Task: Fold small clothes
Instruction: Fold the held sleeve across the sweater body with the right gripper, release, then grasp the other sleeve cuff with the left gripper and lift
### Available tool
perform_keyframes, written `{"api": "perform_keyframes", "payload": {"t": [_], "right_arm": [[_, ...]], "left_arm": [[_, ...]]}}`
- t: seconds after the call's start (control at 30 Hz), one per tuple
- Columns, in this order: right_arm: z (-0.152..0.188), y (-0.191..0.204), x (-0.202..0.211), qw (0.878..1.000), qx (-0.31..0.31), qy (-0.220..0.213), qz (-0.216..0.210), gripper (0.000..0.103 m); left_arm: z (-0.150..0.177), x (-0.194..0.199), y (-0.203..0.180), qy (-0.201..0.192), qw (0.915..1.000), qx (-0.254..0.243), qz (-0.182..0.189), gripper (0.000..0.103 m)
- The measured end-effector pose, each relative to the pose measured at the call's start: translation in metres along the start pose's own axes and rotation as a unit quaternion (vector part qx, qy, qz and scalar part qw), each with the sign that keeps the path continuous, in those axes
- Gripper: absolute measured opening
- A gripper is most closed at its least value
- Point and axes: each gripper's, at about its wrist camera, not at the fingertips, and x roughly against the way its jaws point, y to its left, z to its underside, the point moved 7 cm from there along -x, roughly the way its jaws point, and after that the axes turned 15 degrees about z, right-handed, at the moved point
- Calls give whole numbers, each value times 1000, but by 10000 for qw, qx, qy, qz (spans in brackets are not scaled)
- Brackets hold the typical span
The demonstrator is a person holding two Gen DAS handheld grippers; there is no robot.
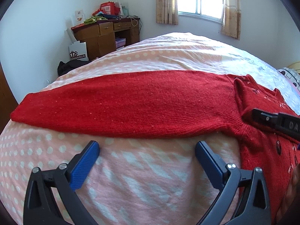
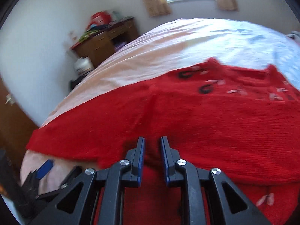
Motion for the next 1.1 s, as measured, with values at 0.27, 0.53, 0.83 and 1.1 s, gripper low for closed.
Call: {"api": "perform_keyframes", "payload": {"t": [0.27,0.53,0.83,1.1], "right_arm": [[2,-72,59,9875,-229,-812,1331,18],[22,-108,37,9801,-453,-545,1852,18],[26,-115,43,9819,-686,-676,1630,28],[27,-116,43,9827,-704,-675,1574,30]], "left_arm": [[0,-1,1,34,10000,-7,-53,103],[-5,-2,0,272,9996,18,-60,103],[-29,56,91,-396,9903,1225,-525,101],[-45,62,223,-656,9521,2807,-1021,87]]}}
